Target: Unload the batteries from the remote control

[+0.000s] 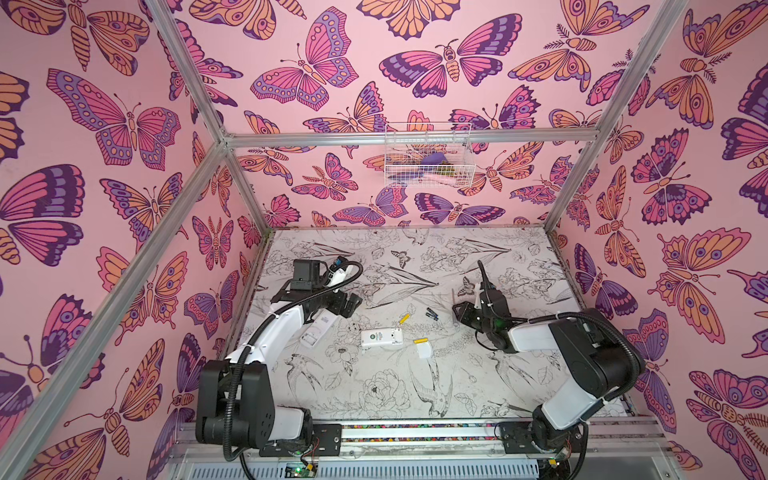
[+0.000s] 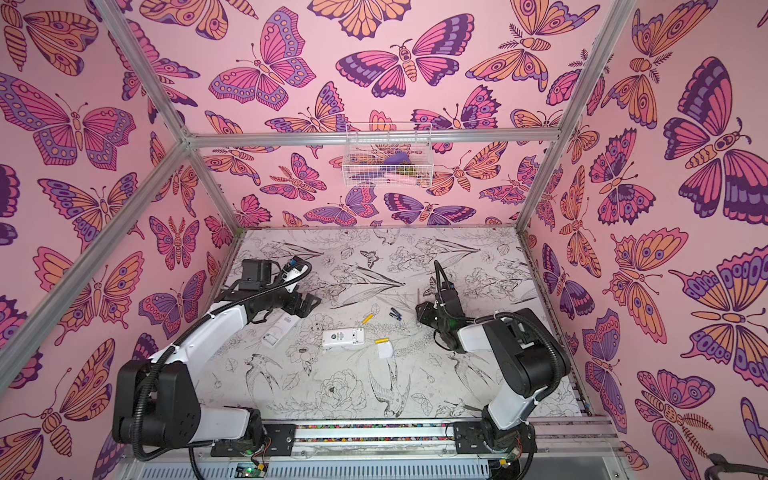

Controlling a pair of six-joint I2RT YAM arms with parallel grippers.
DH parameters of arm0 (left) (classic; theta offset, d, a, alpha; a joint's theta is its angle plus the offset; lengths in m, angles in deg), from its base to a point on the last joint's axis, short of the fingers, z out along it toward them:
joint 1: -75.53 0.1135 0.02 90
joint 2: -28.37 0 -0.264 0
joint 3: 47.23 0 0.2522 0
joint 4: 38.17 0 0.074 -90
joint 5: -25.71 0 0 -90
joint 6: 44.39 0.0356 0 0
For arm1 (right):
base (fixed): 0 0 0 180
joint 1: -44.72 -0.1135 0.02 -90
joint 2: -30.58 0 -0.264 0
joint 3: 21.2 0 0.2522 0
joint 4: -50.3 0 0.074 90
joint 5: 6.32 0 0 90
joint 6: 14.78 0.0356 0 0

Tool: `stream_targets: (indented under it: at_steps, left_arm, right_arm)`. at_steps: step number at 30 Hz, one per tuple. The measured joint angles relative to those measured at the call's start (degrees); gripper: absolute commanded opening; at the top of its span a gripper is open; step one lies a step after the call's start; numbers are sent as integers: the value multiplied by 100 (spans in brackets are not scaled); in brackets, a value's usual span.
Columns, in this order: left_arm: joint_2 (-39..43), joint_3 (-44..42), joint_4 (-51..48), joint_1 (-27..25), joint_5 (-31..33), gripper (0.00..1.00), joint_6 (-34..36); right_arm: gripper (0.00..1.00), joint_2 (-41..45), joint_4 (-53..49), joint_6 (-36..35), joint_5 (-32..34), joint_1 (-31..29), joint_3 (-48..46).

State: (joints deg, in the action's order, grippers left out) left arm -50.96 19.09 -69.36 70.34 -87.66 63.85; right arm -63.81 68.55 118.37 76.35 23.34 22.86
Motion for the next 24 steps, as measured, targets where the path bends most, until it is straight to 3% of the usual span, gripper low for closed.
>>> stream_targets:
  at_steps: [7,11,13,15,20,24]
  left_arm:
    - [-94,-216,741,4,487,100,-184]
    - [-179,-743,1519,4,651,100,-295]
    - [-179,-1003,1867,4,708,100,-372]
    - [-179,-1207,2205,4,752,100,-444]
    - [-201,-1582,3029,4,857,100,-511]
    - [-293,-1917,3696,42,953,100,-533]
  right_arm:
    - [49,1491,-1309,-629,271,-4,391]
    - [65,2157,-2243,-1261,907,-2,964]
    - [74,2441,-2629,-1499,1292,24,1086]
    - [100,2736,-2959,-1735,1692,96,1075]
    - [99,3399,-2933,-2140,2706,466,446]
    - [99,3200,-2699,-2597,3156,874,103]
